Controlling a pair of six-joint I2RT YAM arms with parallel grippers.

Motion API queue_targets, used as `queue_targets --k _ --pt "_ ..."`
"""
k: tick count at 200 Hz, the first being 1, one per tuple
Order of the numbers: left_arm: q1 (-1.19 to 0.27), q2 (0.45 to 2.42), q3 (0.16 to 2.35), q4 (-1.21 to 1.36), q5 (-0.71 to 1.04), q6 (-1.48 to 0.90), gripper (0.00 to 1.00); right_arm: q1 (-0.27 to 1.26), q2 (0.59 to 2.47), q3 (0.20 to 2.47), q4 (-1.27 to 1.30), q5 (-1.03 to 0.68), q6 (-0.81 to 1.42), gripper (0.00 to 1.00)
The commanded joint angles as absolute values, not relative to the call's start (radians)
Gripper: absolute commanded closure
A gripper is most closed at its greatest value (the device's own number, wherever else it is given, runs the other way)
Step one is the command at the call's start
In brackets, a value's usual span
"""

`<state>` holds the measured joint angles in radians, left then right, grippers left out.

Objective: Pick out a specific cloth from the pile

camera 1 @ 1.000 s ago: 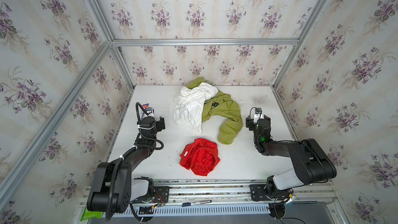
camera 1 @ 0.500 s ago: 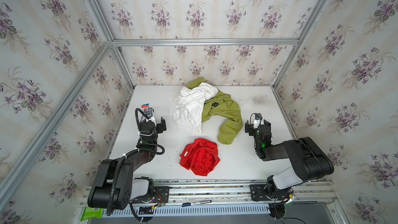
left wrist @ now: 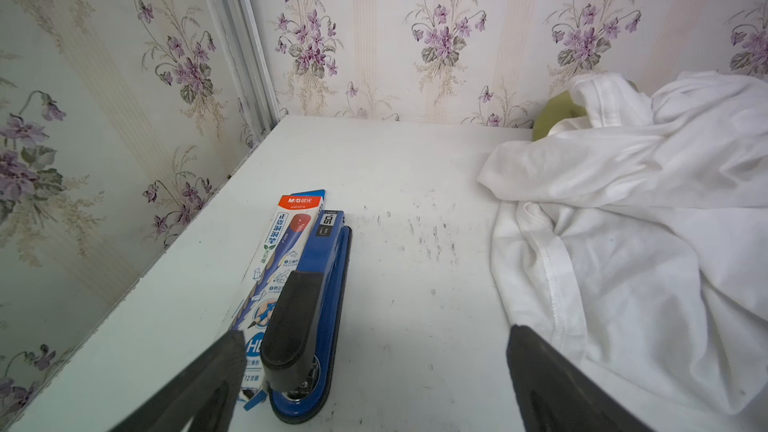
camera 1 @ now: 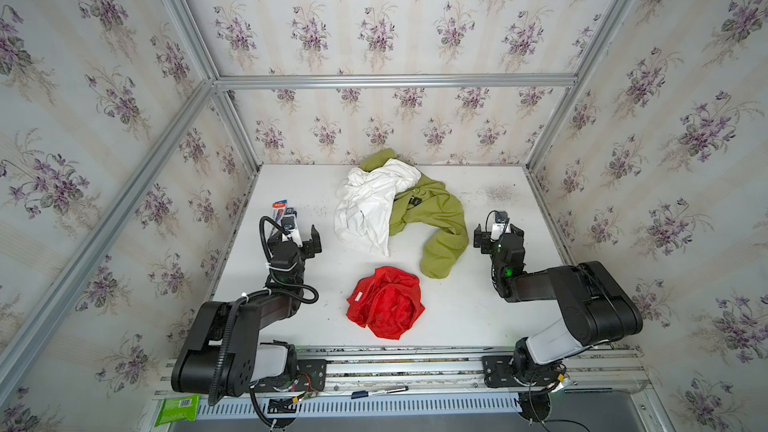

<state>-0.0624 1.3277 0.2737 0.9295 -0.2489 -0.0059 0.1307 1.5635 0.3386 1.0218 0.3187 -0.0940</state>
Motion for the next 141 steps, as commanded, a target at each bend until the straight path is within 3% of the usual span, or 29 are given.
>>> queue_targets --k 1,141 --pt "-0.055 1.326 0.276 0.954 -0.221 -0.001 0.0 0.13 1.563 0.34 1.031 0.318 -0.084 0.0" --pt "-0.056 1.325 0.281 0.943 -0.22 -0.003 0.01 0.09 1.554 0.379 0.939 0.213 -0.06 0.0"
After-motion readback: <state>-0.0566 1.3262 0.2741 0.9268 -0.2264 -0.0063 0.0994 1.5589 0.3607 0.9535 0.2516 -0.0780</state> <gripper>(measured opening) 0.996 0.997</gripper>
